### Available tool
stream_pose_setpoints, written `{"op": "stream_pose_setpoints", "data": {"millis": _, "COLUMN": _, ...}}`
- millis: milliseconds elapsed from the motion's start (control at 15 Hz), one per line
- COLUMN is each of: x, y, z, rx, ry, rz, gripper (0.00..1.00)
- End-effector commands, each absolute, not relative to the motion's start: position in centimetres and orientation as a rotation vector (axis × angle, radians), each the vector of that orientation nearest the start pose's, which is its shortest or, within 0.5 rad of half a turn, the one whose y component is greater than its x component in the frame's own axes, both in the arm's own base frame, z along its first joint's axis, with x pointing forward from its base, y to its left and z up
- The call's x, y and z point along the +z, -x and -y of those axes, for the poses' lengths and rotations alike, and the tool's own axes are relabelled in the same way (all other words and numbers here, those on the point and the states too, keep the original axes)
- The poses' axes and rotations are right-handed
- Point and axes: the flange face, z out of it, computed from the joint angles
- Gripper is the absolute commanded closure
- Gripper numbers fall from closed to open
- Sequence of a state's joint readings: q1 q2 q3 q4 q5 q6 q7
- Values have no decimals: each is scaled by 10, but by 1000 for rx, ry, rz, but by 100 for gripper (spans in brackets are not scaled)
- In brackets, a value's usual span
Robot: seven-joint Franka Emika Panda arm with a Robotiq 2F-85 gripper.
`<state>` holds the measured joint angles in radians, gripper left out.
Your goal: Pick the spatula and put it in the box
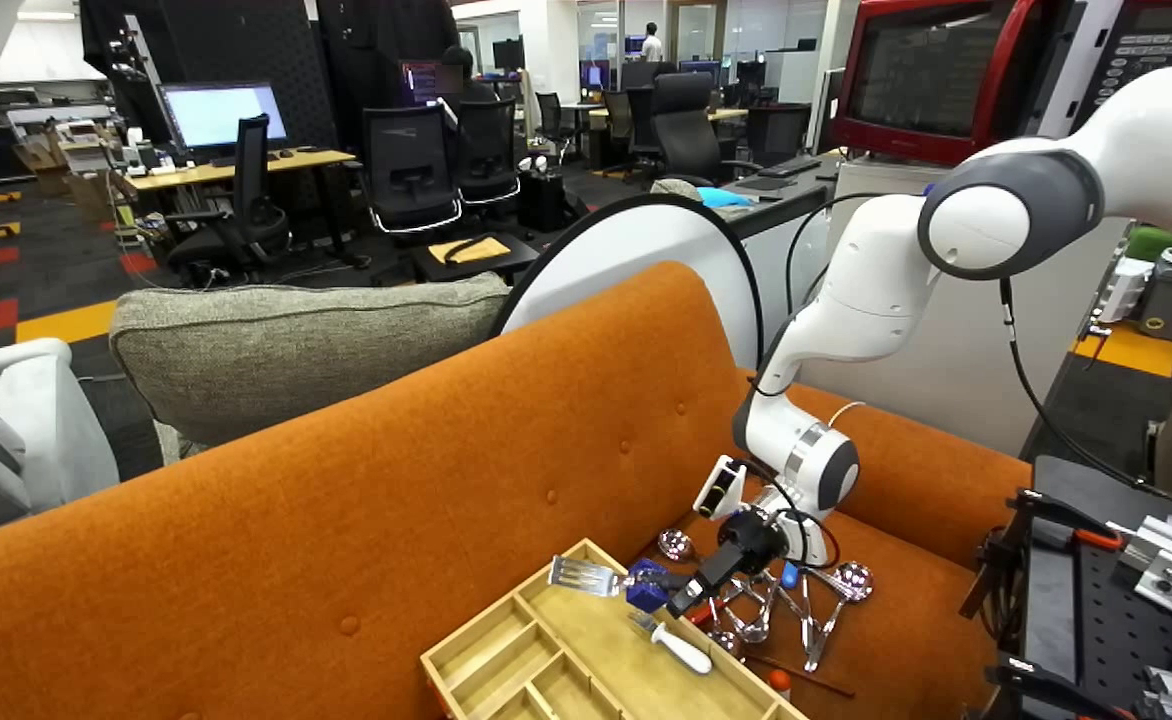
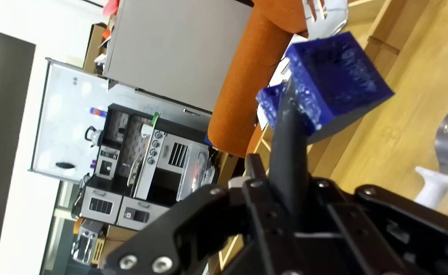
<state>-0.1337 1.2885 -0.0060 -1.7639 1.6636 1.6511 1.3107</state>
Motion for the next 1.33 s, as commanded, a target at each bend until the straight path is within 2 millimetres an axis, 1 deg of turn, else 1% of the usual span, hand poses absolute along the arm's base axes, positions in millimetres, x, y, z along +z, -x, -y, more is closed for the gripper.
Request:
{"op": "stream_pose_setpoints", "data": {"millis": 0, "x": -124, "y": -444, "z": -37, "rx": 1866, "ry": -52, "rz": -2024, "gripper": 95}}
{"op": "stream_pose_setpoints", "data": {"millis": 133, "x": -122, "y": -432, "z": -44, "rx": 1906, "ry": -114, "rz": -2009, "gripper": 95}}
{"op": "stream_pose_setpoints", "data": {"millis": 267, "x": -115, "y": -429, "z": -53, "rx": 1951, "ry": -149, "rz": -1980, "gripper": 95}}
{"op": "stream_pose_setpoints", "data": {"millis": 467, "x": -107, "y": -433, "z": -66, "rx": 1998, "ry": -212, "rz": -1941, "gripper": 95}}
{"op": "stream_pose_setpoints", "data": {"millis": 667, "x": -105, "y": -442, "z": -77, "rx": 2047, "ry": -302, "rz": -1899, "gripper": 95}}
{"op": "stream_pose_setpoints", "data": {"millis": 867, "x": -103, "y": -445, "z": -87, "rx": 2083, "ry": -355, "rz": -1885, "gripper": 95}}
{"op": "stream_pose_setpoints", "data": {"millis": 1067, "x": -102, "y": -446, "z": -92, "rx": 2100, "ry": -400, "rz": -1878, "gripper": 95}}
{"op": "stream_pose_setpoints", "data": {"millis": 1267, "x": -105, "y": -445, "z": -90, "rx": 2100, "ry": -473, "rz": -1862, "gripper": 95}}
